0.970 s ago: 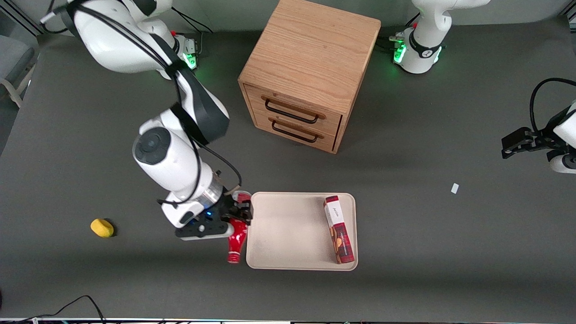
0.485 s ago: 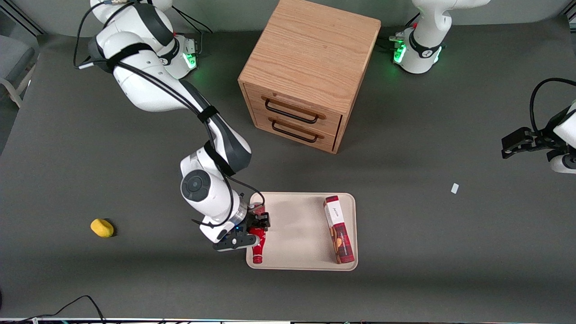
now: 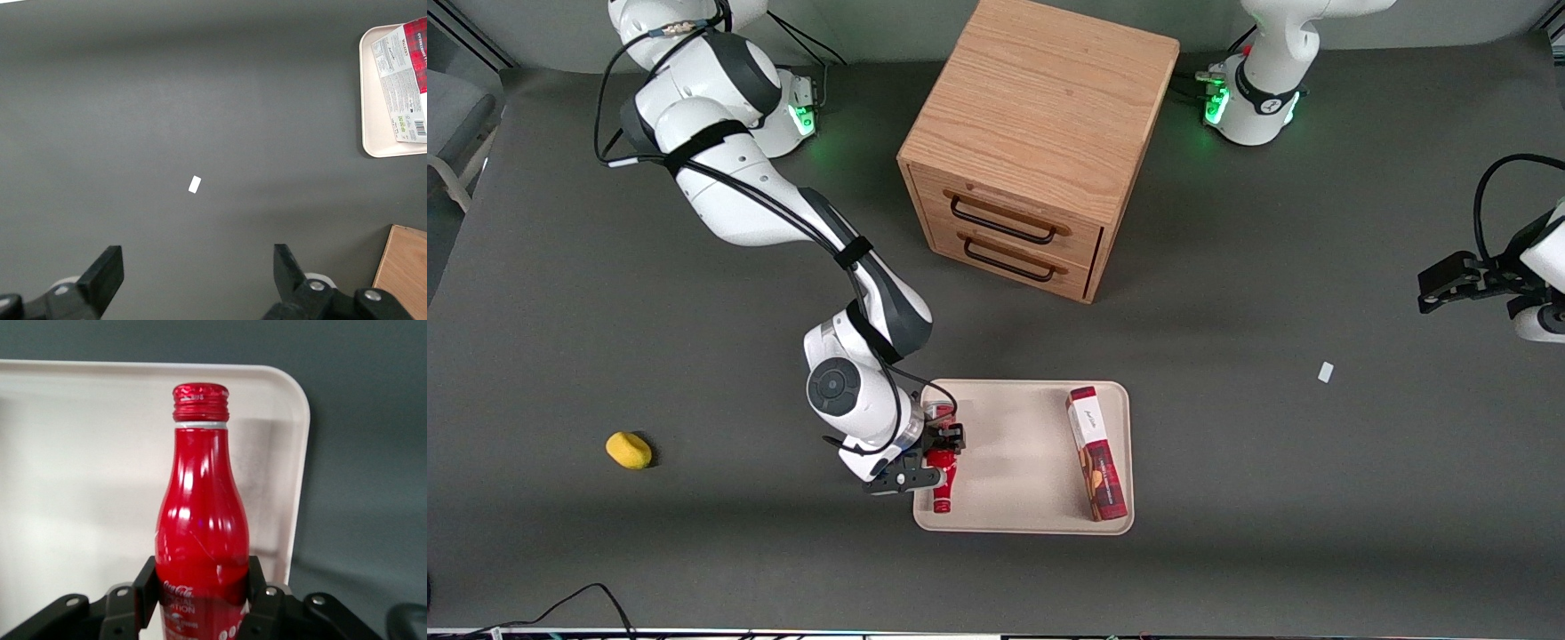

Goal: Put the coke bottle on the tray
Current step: 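Lower the bottle onto the tray beside the snack box and open the gripper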

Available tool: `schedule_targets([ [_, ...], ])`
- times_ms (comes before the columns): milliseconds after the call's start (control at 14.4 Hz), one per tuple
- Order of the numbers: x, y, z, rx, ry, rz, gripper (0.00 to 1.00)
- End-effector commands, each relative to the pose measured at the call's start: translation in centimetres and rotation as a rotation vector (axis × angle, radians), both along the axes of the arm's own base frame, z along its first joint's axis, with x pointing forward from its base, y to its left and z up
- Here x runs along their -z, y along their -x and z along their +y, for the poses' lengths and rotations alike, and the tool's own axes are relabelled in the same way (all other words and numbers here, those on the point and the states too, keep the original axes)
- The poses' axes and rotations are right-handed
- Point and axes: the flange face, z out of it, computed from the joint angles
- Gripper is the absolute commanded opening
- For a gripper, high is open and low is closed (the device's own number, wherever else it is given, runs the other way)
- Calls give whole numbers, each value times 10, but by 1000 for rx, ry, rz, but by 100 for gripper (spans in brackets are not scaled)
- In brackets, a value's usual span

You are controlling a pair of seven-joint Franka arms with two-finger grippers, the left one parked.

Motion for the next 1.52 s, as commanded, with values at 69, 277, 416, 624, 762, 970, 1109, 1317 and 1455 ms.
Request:
schedule_targets([
  [69,-6,-8,3,24,-28,-28,66],
  [277,6,-8,-5,30,-37,-70,100],
  [416,4,-9,-9,29,-35,-83,100],
  [624,-15,-5,-25,29,-14,-77,100],
  [762,-33,1,-28,20,-1,-67,100],
  [970,-71,4,-38,14,26,-41,100],
  [1109,-107,5,-48,18,46,-20,100],
  [1317,-174,3,-111,61,93,22,100],
  [1455,-210,14,-157,50,127,35,100],
])
